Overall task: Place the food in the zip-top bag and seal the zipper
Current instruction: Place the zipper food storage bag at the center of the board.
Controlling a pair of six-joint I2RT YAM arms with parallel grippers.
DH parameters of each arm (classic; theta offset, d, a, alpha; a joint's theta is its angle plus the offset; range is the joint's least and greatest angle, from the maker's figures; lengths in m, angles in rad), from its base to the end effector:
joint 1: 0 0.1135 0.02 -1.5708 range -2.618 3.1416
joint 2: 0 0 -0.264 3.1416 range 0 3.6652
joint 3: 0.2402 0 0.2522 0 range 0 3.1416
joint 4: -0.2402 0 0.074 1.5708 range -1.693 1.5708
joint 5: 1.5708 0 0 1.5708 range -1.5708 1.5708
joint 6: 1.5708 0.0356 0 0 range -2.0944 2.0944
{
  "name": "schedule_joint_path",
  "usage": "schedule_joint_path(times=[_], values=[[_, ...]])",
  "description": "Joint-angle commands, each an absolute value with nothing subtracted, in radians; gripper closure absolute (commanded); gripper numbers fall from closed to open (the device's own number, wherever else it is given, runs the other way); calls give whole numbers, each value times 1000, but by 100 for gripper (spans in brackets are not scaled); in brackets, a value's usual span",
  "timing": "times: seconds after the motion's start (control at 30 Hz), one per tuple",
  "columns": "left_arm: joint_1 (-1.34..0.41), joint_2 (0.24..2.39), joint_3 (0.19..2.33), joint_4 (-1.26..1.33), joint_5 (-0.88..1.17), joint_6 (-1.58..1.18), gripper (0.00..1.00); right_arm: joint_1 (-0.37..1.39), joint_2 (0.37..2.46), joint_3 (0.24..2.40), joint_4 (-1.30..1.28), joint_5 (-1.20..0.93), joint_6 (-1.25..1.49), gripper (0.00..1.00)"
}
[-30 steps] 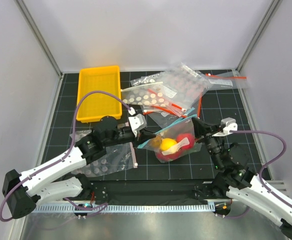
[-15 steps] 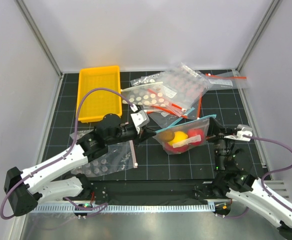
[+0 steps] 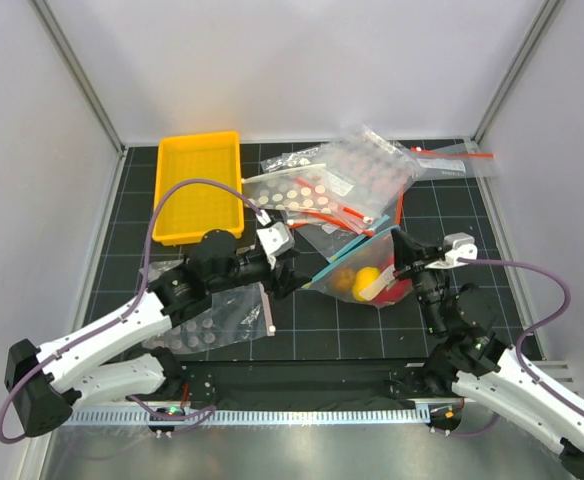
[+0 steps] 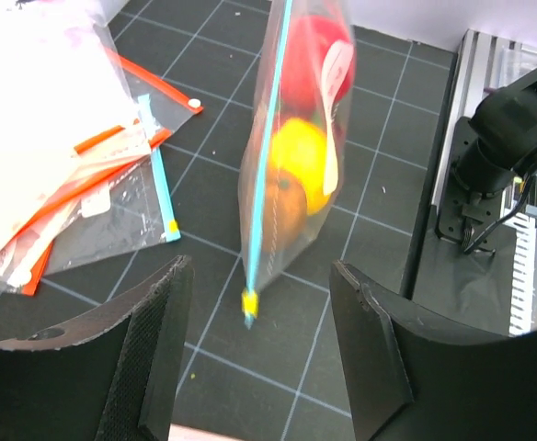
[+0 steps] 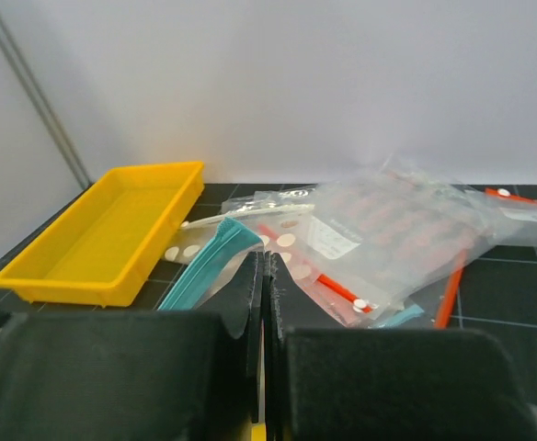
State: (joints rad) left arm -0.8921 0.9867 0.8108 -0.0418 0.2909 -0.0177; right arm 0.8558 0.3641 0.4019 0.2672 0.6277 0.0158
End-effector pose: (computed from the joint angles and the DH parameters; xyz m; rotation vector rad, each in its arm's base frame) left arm 0.1375 -0.1867 0.3266 0.9859 1.5926 -0.9011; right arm 0.0905 0.0723 0.3076 -0.0046 1.3332 0.3429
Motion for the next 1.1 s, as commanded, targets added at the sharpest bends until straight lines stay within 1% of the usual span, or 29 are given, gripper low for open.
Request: schedule_joint_path(times=[0.0, 0.1, 0.27, 0.43, 0.47, 0.5, 0.57, 0.6, 0.63, 0.7, 0.73, 0.77, 0.8, 0.83, 0.9, 0.93, 1.0, 1.03, 1.07], values=[[-897, 1023, 847, 38, 327, -5, 36, 856, 370, 459, 344, 462, 5, 99], [-902, 1095, 888, 61, 340, 24, 36, 854, 374, 459, 342, 399, 6, 99], [-911, 1198, 939, 77, 367, 35, 36, 856, 403, 476, 328, 358, 6, 99], [-936, 1233, 946, 101, 354, 41, 36, 854, 436, 485, 325, 334, 6, 99], [-937, 1239, 946, 100, 348, 38, 37, 854, 436, 486, 325, 328, 5, 99], [-939, 1252, 948, 100, 342, 38, 40, 854, 437, 486, 325, 321, 9, 99], [-937, 1265, 965, 86, 319, 38, 62, 853, 437, 488, 324, 313, 11, 99], [-937, 1275, 976, 54, 310, 38, 79, 854, 437, 488, 321, 316, 11, 98], [-937, 1279, 985, 35, 298, 37, 100, 854, 434, 488, 319, 316, 14, 90], [-937, 1264, 985, 18, 287, 34, 100, 856, 430, 486, 314, 324, 15, 73], [-937, 1228, 973, 23, 281, 29, 100, 854, 426, 485, 313, 330, 20, 55], [-937, 1206, 963, 25, 272, 11, 100, 854, 422, 482, 313, 345, 24, 50], [-937, 1180, 938, 26, 238, 6, 100, 854, 420, 477, 314, 377, 31, 47], [-937, 1117, 924, 28, 224, 6, 100, 856, 422, 476, 314, 453, 43, 40], [-937, 1048, 867, 35, 200, 6, 100, 854, 431, 474, 313, 564, 84, 35], [-937, 1014, 848, 44, 192, 5, 100, 854, 436, 471, 313, 680, 98, 30], [-937, 928, 801, 52, 193, 6, 100, 854, 452, 466, 324, 767, 133, 24], [-937, 890, 789, 64, 201, 8, 100, 854, 459, 468, 324, 826, 146, 23], [-937, 878, 781, 66, 210, -6, 100, 854, 463, 468, 325, 834, 152, 23]])
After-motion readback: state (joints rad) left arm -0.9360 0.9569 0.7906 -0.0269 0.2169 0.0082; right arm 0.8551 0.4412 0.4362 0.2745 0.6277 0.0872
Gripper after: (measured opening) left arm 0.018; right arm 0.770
